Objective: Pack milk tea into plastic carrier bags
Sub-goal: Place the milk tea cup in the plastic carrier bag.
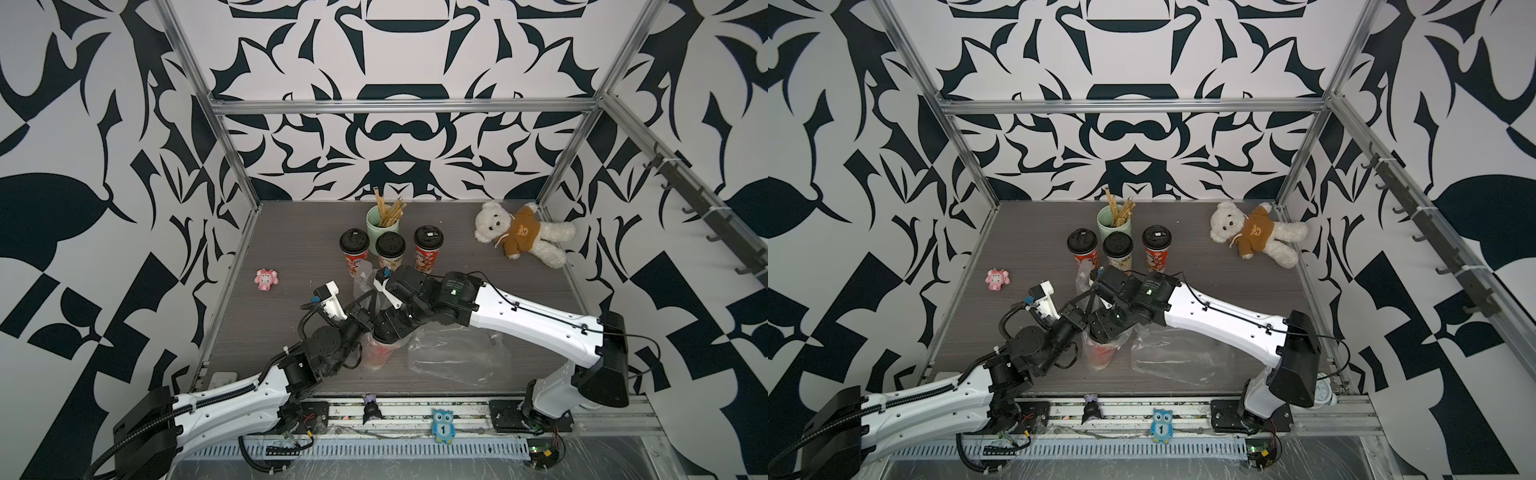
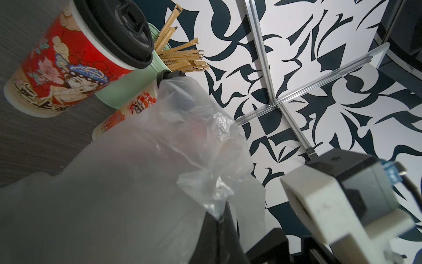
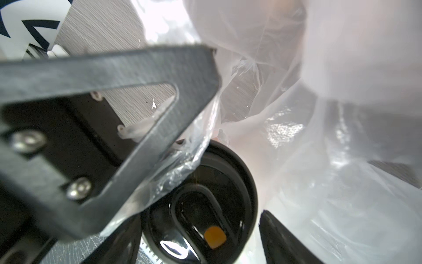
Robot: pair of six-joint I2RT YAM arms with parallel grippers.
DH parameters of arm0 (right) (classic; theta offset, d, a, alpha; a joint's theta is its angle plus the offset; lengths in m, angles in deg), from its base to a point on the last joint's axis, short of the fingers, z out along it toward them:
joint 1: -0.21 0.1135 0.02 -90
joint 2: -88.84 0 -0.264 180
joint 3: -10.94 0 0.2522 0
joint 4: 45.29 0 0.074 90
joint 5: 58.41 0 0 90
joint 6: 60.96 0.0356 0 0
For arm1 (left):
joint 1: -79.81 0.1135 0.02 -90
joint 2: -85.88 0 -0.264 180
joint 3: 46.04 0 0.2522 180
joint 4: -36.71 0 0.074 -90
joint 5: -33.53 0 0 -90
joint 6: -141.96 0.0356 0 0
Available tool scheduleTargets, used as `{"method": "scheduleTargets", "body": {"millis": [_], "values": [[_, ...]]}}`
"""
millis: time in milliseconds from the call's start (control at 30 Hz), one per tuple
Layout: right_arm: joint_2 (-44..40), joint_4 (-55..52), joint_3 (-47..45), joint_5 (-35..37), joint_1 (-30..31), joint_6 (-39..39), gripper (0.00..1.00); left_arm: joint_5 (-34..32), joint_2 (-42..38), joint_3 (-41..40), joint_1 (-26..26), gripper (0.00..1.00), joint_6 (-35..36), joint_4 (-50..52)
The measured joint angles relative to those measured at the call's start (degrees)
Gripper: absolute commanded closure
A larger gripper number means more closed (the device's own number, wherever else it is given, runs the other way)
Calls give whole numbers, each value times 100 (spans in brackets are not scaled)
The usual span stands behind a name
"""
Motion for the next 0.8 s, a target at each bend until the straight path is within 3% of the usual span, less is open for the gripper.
{"method": "scheduleTargets", "body": {"millis": [400, 600, 700, 800], "values": [[-87, -129, 369, 149, 61, -131, 17, -2, -358, -57, 0, 100, 26, 372], [-415, -205, 717, 575, 33, -492, 17, -11, -490, -63, 0, 100, 61, 564], [-507, -208, 898, 710, -164, -704, 19, -20, -494, -63, 0, 100, 92, 605], [-527, -205, 946, 734, -732, -885, 20, -22, -494, -63, 0, 100, 120, 612]]}}
